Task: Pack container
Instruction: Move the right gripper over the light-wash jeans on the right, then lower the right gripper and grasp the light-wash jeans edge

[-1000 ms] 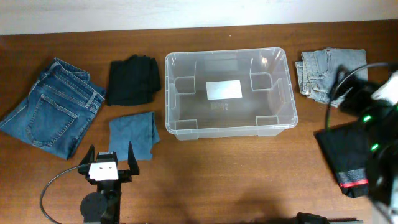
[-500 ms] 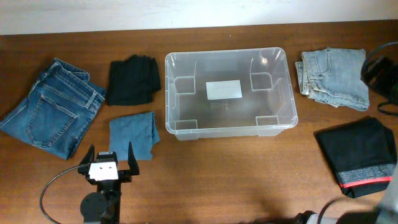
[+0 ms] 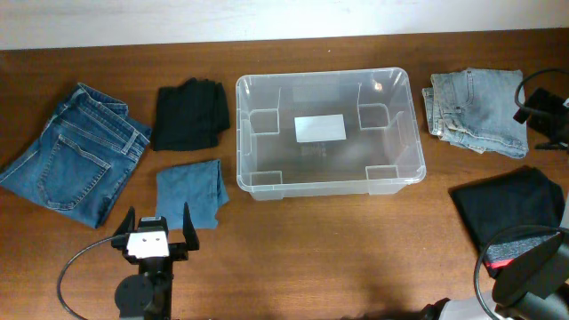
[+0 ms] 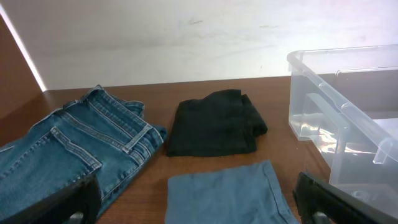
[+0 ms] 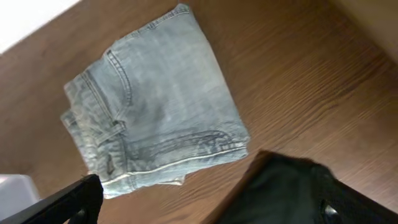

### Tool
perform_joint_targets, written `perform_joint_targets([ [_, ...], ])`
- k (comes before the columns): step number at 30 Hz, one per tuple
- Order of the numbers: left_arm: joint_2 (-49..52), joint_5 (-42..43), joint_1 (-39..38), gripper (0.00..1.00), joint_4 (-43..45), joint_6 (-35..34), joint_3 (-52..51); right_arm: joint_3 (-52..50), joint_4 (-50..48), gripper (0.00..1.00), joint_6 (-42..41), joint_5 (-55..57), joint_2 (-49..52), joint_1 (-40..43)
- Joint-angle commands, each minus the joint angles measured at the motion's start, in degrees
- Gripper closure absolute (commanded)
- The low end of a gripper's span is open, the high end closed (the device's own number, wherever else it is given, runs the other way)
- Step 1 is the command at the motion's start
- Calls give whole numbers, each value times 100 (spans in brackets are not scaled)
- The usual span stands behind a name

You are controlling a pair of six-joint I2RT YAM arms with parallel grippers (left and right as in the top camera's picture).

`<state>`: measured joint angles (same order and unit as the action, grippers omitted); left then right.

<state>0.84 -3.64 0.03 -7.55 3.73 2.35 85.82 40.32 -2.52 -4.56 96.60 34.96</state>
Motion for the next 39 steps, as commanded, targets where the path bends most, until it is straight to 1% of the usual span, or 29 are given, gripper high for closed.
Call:
perform_joint_targets([
  [1,-48,-63,15,1,17,111,-42,72,-35,2,492,179,13,114],
  [4,-48,-61,15,0,17,111,-42,72,-90,2,625,-85,94,273],
  [6,-48,-61,15,1,17,109,-42,72,-175,2,903,-680,212,417],
  [10,-48,-61,15,1,17,111,-42,72,-319,2,962,-1661,686,804],
  [13,-48,-61,15,1,17,111,-42,72,-374,2,1231,-2149,1056,909],
  [16,-48,-61,15,1,17,109,-42,72,-409,2,1429,-2181,1401,894],
  [20,-48,-61,15,1,17,109,-42,72,-638,2,1434,-2184,1823,890],
  [26,-48,-61,15,1,17,109,-42,72,-1067,2,1628,-2181,2063,894],
  [35,-48,-61,15,1,17,109,-42,72,-1532,2,1552,-2444,2542,883],
  [39,-48,-61,15,1,17,109,-42,72,-1753,2,1381,-2618,2660,883],
])
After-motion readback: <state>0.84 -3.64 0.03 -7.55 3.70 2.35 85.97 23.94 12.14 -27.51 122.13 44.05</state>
